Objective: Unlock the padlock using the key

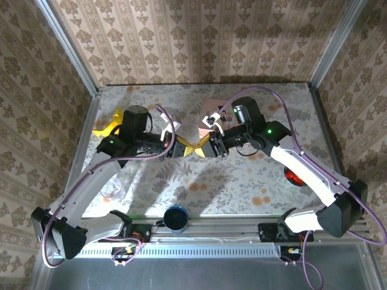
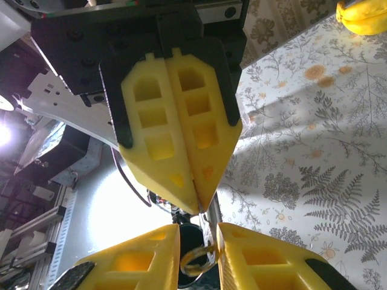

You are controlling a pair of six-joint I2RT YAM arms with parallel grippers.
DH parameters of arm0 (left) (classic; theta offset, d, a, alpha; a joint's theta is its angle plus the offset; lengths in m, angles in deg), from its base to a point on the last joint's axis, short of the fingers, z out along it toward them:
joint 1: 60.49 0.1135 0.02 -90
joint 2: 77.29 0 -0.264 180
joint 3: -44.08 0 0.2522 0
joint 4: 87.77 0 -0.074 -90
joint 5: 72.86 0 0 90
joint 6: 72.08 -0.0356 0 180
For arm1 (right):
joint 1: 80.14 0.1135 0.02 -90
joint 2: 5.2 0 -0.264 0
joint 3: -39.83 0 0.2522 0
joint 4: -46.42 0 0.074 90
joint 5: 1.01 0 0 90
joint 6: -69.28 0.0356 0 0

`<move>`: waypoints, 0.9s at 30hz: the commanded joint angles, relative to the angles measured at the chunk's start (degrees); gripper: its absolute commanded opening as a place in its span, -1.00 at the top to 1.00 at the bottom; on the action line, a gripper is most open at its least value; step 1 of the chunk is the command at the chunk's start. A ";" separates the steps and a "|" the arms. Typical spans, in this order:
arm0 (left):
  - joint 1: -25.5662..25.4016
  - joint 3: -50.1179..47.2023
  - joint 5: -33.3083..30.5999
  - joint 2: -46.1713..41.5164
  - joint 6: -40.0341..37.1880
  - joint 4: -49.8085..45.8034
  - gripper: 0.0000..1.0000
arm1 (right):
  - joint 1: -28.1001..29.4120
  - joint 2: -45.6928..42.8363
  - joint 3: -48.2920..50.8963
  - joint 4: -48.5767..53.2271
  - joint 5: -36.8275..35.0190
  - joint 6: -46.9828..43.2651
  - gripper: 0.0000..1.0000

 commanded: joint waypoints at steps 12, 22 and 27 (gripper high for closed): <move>0.64 1.38 0.66 -1.62 -0.93 -1.34 1.00 | -0.12 -1.72 0.47 -0.87 4.24 -0.14 0.94; 1.84 0.35 -0.50 -1.86 2.63 1.21 0.72 | -2.02 -3.21 2.81 -5.92 5.13 4.57 1.00; 2.44 -0.01 -5.43 -3.49 8.23 5.76 -0.28 | -3.25 -4.42 4.96 -7.55 1.78 7.59 1.00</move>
